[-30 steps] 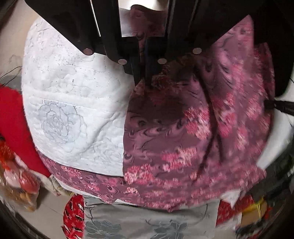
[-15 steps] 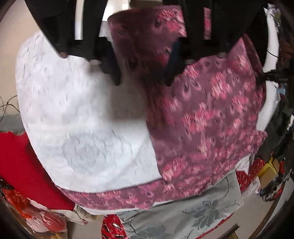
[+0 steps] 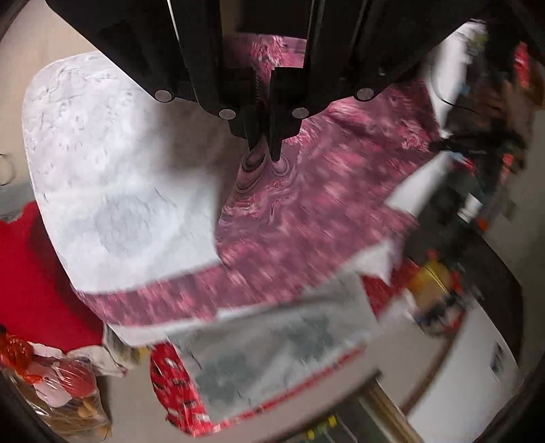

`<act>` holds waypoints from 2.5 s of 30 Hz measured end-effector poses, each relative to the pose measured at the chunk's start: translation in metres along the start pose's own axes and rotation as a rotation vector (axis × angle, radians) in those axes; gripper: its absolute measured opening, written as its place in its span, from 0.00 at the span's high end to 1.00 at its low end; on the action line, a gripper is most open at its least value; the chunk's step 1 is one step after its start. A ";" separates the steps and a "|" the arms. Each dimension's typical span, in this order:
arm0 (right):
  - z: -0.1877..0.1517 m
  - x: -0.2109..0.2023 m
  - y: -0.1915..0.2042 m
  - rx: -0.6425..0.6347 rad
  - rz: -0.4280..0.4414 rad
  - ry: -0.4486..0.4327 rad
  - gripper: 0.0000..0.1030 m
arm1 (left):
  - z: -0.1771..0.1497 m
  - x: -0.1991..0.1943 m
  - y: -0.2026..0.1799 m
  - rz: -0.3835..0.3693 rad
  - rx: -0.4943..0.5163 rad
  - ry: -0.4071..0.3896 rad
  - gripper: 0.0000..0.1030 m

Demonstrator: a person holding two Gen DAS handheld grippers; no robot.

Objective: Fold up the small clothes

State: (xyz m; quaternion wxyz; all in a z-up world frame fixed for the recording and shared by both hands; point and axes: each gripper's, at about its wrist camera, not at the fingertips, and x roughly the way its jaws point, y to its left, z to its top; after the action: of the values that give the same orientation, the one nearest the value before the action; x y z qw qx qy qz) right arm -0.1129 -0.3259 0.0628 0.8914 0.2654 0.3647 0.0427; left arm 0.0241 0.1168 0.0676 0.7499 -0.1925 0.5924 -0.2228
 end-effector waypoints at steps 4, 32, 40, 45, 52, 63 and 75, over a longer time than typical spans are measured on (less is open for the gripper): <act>-0.007 0.007 -0.015 0.063 0.002 0.023 0.97 | -0.002 -0.007 0.004 0.068 0.000 -0.011 0.97; 0.144 0.115 -0.324 0.920 -0.227 -0.256 0.40 | 0.117 0.201 -0.073 0.348 0.213 0.023 0.43; 0.180 0.174 -0.363 0.996 -0.184 -0.289 0.31 | 0.127 0.208 -0.084 0.345 0.243 0.005 0.43; 0.187 0.138 -0.364 0.971 -0.093 -0.465 0.93 | 0.148 0.197 -0.088 0.289 0.197 -0.038 0.43; 0.220 0.098 -0.336 0.756 -0.377 -0.457 0.94 | 0.170 0.204 -0.091 0.323 0.175 -0.093 0.40; 0.258 0.128 -0.216 0.370 -0.316 -0.342 0.94 | 0.172 0.208 -0.065 0.217 0.077 -0.044 0.39; 0.229 0.259 -0.006 0.037 -0.067 -0.061 0.94 | 0.178 0.175 -0.038 0.063 0.004 -0.026 0.39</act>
State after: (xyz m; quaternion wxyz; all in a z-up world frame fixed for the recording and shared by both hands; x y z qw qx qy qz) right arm 0.2301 -0.3627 0.0327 0.8981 0.2707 0.3467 -0.0019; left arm 0.2282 -0.0084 -0.0117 0.7647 -0.1751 0.5879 -0.1975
